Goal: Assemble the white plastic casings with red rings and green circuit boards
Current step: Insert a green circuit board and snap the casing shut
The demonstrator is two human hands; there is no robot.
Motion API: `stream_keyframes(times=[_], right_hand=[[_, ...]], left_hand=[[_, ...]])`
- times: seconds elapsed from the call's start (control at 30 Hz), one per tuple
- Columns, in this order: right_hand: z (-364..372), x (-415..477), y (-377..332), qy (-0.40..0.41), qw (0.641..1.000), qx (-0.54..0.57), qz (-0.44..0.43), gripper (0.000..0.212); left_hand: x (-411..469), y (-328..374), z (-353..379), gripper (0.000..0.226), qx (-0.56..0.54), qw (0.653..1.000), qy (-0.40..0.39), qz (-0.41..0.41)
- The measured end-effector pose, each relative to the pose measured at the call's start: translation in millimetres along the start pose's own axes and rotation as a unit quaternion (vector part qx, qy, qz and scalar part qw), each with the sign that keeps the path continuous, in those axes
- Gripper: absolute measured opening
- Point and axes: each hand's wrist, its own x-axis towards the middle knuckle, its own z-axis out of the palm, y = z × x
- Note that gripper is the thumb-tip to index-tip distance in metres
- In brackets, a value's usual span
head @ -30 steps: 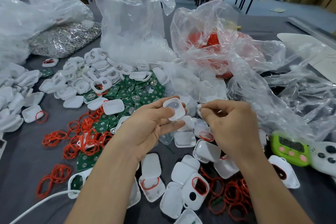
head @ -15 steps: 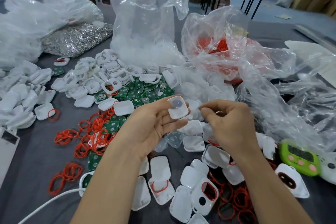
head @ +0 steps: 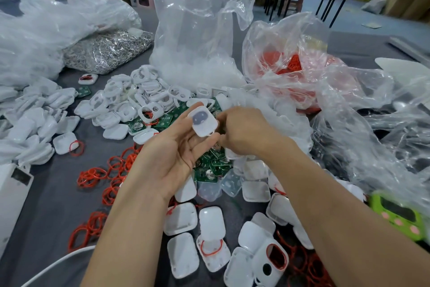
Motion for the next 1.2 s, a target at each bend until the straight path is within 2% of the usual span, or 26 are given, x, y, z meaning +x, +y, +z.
stream_keyframes(times=[0.13,0.23,0.33,0.43,0.53,0.6,0.73,0.87,1.0,1.1,1.2], right_hand=[[-0.9,3.7,-8.4,-0.035,0.998,-0.052,-0.031,0.033],[-1.9,-0.1,-7.7,-0.038,0.998,-0.032,-0.028,0.025],[-0.4,-12.8,4.2,0.038,0.993,0.105,0.032,0.021],[7.5,-28.3,17.6,0.115,0.958,0.254,0.071,0.019],[13.9,-48.1,31.5,0.185,0.886,0.416,0.088,0.03],[14.8,-65.3,41.0,0.218,0.841,0.486,0.098,0.037],[22.5,-105.9,55.2,0.26,0.763,0.585,0.09,0.032],[25.1,-124.1,63.9,0.21,0.644,0.73,0.091,0.022],[24.7,-122.6,64.8,0.174,0.586,0.787,0.083,0.027],[24.4,-123.6,59.8,0.156,0.591,0.789,0.062,0.011],[22.1,-125.4,59.4,0.185,0.633,0.747,0.089,0.007]], left_hand=[[0.1,0.7,-0.2,0.029,0.003,1.0,0.013,0.004],[-5.6,0.4,0.7,0.028,0.003,1.0,0.014,0.006],[-10.7,0.5,1.6,0.028,0.006,1.0,0.01,0.011],[-12.1,-1.3,4.6,0.025,0.017,1.0,0.01,0.006],[-12.2,-6.5,7.5,0.024,0.036,0.999,0.009,-0.002],[-13.2,-10.4,9.6,0.024,0.054,0.998,0.003,-0.014],[-14.9,-21.7,14.3,0.024,0.102,0.993,-0.017,-0.051],[-17.2,-33.5,22.9,0.025,0.178,0.98,-0.045,-0.079],[-18.9,-42.9,29.3,0.024,0.218,0.97,-0.061,-0.091],[-18.3,-46.4,30.9,0.027,0.222,0.969,-0.058,-0.088],[-18.0,-46.6,31.5,0.028,0.221,0.97,-0.056,-0.09]])
